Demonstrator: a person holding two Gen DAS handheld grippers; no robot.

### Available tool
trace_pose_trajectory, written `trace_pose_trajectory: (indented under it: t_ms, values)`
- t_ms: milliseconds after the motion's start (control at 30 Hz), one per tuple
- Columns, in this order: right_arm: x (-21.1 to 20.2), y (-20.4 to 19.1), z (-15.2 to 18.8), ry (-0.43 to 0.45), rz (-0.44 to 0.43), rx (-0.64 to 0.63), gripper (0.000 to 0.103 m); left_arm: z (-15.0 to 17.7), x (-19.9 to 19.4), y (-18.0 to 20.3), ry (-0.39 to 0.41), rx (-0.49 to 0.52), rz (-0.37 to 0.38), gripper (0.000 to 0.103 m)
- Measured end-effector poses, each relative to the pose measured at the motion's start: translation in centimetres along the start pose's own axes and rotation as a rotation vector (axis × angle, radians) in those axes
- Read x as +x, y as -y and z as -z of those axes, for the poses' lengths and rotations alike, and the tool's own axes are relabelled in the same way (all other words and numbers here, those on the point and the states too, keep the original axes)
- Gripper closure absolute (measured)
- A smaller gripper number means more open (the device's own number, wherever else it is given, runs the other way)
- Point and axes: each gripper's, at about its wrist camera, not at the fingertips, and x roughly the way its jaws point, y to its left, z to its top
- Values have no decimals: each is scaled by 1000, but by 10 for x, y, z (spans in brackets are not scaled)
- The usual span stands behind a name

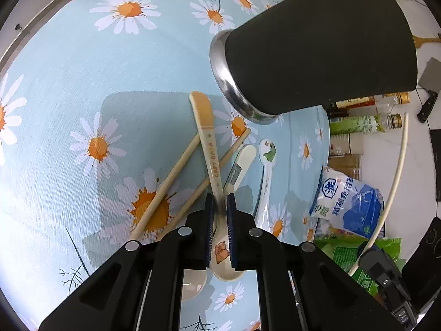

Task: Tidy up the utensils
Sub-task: 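Grasp a white spoon with the left tool while the right tool lifts the chopstick, then carry the spoon and chopstick over the black holder with both tools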

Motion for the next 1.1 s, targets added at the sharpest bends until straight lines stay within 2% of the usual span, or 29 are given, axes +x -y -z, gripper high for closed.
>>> trace_pose_trajectory:
  t_ms: [100,600,833,1100]
  values:
    - [-1,5,1,0,-8,8,97,2,-3,-2,12,-22,18,99]
    - [-1,3,0,34,-35,-2,97,9,-36,7,80,39,66,100]
    - [-14,-16,-7,169,-103,-17,97,7,-81,26,160,169,79,100]
    - [-25,-37,-20,301,-84,-22,97,-2,-125,49,218,277,217,100]
